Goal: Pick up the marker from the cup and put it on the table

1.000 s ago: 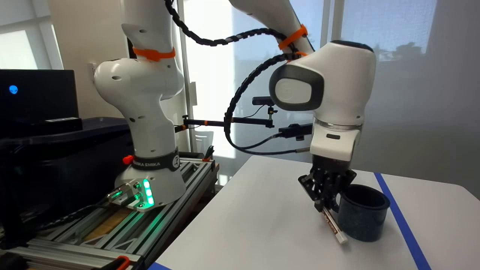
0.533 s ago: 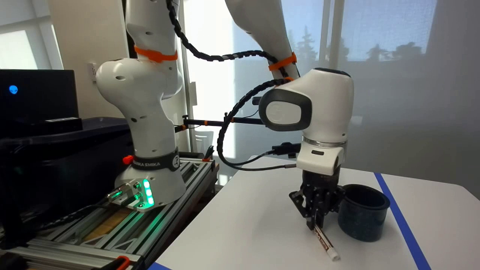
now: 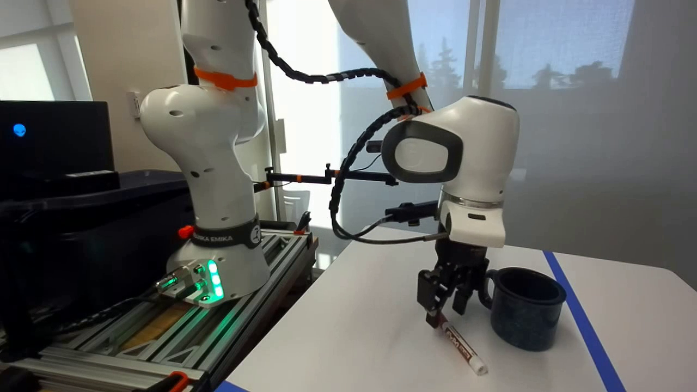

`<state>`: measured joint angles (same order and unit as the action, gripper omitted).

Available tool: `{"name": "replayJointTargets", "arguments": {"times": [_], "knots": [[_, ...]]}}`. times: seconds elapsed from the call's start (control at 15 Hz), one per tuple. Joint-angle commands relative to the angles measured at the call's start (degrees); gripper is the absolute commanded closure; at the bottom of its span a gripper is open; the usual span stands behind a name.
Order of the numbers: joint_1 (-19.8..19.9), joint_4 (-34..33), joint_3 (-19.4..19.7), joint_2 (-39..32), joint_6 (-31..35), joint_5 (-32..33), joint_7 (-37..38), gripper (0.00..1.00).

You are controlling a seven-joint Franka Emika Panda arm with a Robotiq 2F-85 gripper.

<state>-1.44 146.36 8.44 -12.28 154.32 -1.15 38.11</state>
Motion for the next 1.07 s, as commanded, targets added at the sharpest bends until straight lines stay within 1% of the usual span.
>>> {"name": "replayJointTargets", "arguments": {"times": [0.0,0.2,0.33,0.4,0.47,0.53,0.67,0.73,0.87,0.93,1.0], "knots": [[-1.4,0.8,2.7,8.4,-5.2,11.4,-1.5,0.0],[-0.2,2.1,1.6,14.4,-7.1,22.5,-0.9,0.0],[0.9,2.8,-0.6,18.1,-8.9,26.4,-3.5,0.0],[1.2,2.9,-1.9,19.4,-9.7,26.0,-6.3,0.0],[0.9,2.9,-3.0,20.1,-11.4,20.6,-12.5,0.0],[0.4,2.6,-3.8,20.8,-13.8,15.5,-17.1,0.01],[0.1,1.3,-5.0,21.3,-18.1,8.5,-23.2,0.0],[0.2,0.6,-5.4,21.5,-20.9,6.3,-25.4,0.0],[0.8,-0.6,-6.0,21.5,-24.7,3.8,-26.7,0.0],[1.0,-1.0,-6.0,21.4,-25.6,2.8,-26.5,0.0],[1.4,-0.2,-6.6,20.2,-22.4,5.3,-24.7,0.0]]}}
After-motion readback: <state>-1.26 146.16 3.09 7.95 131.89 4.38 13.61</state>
